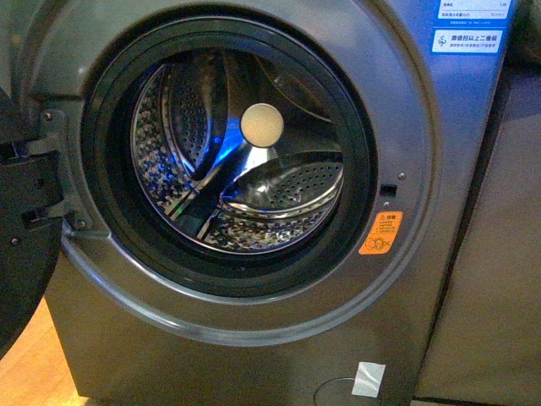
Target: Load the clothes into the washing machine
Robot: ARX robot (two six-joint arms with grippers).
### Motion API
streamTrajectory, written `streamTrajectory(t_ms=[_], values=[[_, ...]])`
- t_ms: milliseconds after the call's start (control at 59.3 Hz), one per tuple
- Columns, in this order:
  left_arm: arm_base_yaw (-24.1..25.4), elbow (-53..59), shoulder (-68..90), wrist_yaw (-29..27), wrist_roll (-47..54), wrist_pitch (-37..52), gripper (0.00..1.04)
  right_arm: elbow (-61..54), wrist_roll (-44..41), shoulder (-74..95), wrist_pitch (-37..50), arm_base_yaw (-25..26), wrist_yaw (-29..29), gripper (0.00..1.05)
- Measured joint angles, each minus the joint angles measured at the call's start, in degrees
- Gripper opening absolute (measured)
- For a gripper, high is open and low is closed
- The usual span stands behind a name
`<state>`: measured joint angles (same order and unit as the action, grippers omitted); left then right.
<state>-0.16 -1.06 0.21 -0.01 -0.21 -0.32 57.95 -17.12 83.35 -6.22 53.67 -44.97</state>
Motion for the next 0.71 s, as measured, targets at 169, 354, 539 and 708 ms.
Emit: streamTrajectory(t_ms=[169, 354, 539, 708], values=[[0.0, 0.0, 0.0, 0.0, 0.0, 0.0, 0.98, 9.4, -13.1, 12.3, -17.3, 3.3, 5.3, 0.97], [0.0, 0.0, 0.0, 0.0, 0.0, 0.0, 0.98, 12.8, -18.9, 21.0, -15.8, 8.3, 9.5, 0.97], [0.0, 0.0, 0.0, 0.0, 0.0, 0.0, 0.98, 18.7, -17.0, 36.9, -10.1, 11.0, 16.4, 0.97], [0.0, 0.0, 0.0, 0.0, 0.0, 0.0, 0.98, 19.0, -15.0, 46.5, -2.8, 8.8, 18.5, 0.97]])
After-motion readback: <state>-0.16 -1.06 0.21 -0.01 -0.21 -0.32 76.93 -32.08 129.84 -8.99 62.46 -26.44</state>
